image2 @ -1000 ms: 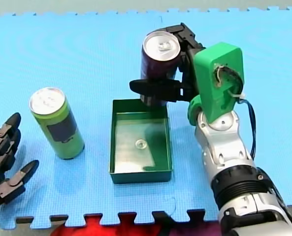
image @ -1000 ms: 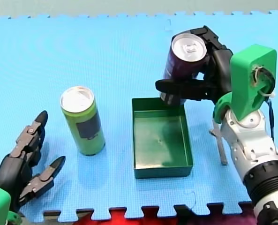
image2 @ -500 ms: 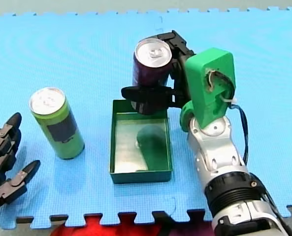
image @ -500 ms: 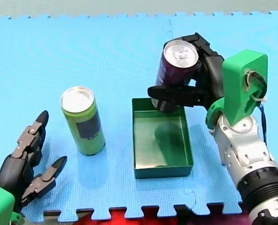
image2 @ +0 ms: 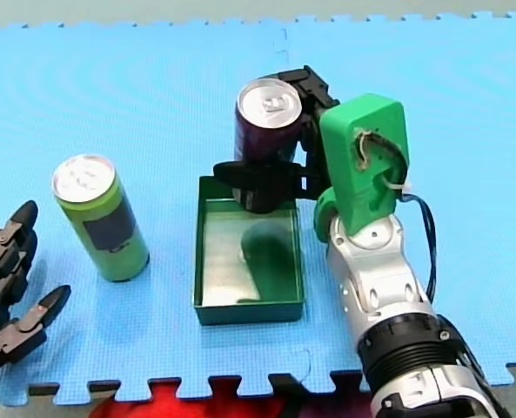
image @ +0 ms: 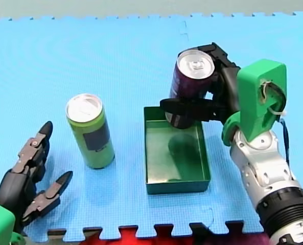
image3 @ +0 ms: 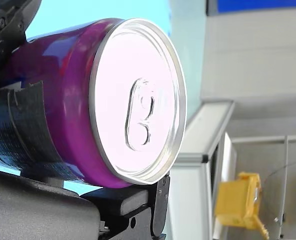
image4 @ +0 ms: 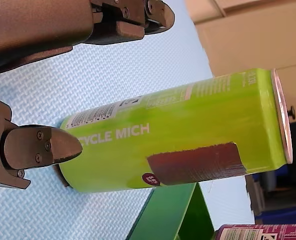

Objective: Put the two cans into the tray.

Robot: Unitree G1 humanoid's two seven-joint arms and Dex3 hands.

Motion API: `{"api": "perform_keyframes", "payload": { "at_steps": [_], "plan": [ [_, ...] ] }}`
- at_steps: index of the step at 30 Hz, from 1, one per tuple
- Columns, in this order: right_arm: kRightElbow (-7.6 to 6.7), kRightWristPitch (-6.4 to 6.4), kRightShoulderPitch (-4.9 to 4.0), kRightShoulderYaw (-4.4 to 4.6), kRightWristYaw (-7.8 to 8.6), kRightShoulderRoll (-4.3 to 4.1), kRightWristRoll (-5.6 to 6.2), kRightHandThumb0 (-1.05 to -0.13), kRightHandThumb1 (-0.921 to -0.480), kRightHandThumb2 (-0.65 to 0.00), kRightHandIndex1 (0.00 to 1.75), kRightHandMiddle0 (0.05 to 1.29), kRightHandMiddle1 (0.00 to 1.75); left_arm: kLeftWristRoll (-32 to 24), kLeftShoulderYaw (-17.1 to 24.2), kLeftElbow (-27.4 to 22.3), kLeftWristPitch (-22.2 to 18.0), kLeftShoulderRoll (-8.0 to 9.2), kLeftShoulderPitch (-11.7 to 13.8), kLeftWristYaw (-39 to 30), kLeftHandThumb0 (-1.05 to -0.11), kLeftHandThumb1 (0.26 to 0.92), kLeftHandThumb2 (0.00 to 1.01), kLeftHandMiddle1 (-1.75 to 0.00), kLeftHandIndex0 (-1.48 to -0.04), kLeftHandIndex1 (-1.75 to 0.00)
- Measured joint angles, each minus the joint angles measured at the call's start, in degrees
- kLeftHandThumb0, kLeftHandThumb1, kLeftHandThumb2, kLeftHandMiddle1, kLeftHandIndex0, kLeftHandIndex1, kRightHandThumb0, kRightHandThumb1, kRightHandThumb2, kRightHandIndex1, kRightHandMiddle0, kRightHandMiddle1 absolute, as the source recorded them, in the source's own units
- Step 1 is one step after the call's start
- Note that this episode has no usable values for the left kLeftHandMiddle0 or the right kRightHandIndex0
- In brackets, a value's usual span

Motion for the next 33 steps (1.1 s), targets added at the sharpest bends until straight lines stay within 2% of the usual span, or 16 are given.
{"api": "perform_keyframes", "payload": {
  "at_steps": [5,11,22,33],
  "plan": [
    [1.45,-0.89,0.03,0.15,-0.2,0.03,-0.28,-0.506,-0.765,0.0,1.75,0.55,1.75,0.0,0.1,-0.5,0.1,0.04,0.3,0.1,-1.048,0.921,0.33,-0.01,-0.13,0.0],
    [2.45,-1.24,0.02,0.16,-0.3,-0.24,-0.59,-0.508,-0.763,0.0,1.75,0.54,1.75,0.0,0.2,-0.2,0.0,0.32,0.4,0.1,-1.048,0.921,0.34,-0.01,-0.14,0.0],
    [5.81,-3.21,0.02,0.07,-0.34,-0.18,-0.93,-0.506,-0.759,0.0,1.75,0.54,1.75,0.0,0.3,0.1,-0.9,0.49,0.6,0.0,-1.048,0.921,0.35,-0.01,-0.14,0.0],
    [6.73,-4.28,0.06,-0.05,-0.09,-0.4,-0.95,-0.495,-0.759,-0.001,1.75,0.55,1.75,-0.1,0.7,1.4,-1.5,0.7,0.4,-0.5,-1.048,0.921,0.36,-0.01,-0.13,0.0]
  ]
}}
